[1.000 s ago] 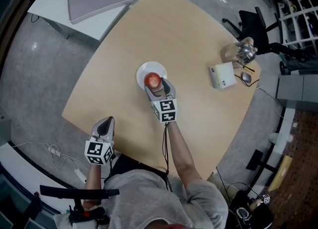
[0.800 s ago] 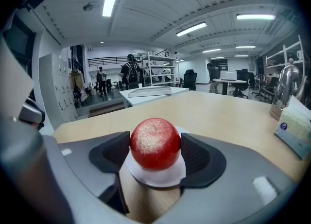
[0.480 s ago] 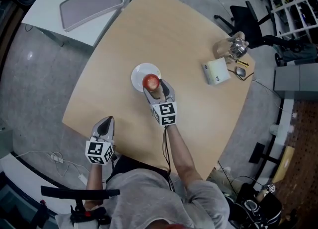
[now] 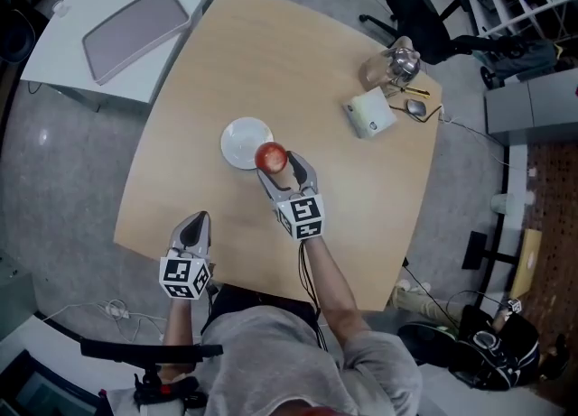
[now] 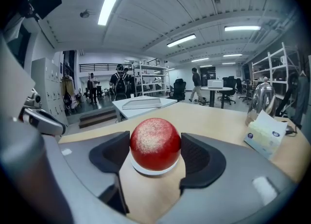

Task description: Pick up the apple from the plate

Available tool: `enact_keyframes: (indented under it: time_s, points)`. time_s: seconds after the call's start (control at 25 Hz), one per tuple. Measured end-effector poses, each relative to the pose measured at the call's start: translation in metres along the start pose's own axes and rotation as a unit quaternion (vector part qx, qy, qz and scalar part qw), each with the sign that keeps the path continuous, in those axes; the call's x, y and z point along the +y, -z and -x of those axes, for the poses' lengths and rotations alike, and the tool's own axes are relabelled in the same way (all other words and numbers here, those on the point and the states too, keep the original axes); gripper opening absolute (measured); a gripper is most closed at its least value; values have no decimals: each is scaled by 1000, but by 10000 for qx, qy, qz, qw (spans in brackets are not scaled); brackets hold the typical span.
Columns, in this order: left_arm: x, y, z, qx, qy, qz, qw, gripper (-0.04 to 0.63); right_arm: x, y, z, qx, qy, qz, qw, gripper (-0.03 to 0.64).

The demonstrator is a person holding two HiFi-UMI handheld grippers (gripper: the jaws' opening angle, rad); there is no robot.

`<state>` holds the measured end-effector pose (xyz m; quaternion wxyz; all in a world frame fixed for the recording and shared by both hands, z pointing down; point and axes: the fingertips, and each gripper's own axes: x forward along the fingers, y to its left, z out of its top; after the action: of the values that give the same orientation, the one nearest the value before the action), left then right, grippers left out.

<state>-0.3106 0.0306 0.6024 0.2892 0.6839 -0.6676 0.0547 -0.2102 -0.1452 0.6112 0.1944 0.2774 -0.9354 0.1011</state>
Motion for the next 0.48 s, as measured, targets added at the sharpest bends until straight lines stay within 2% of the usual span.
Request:
enact_keyframes:
  time_s: [0.48]
  points:
    - [-36,-7,-16,31,575,-361,9977,20,-15,-6,70,-283,563,-157,9979,334]
